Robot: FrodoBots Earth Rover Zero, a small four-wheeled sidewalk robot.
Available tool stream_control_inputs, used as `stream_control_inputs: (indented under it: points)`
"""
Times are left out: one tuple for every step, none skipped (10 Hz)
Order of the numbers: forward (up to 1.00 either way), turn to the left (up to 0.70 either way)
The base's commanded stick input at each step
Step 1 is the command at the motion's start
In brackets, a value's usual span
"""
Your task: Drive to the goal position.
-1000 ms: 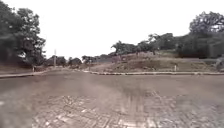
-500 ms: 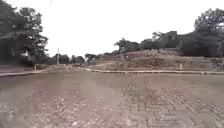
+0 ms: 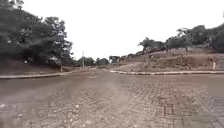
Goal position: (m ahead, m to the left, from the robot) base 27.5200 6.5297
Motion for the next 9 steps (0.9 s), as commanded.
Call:
stream_control_inputs:
  points:
    - [0.7,0.0]
    - [0.7,0.0]
    - [0.7,0.0]
    - [0.7,0.0]
    - [0.7,0.0]
    - [0.7,0.0]
    - [0.7,0.0]
    - [0.7,0.0]
    - [0.7,0.0]
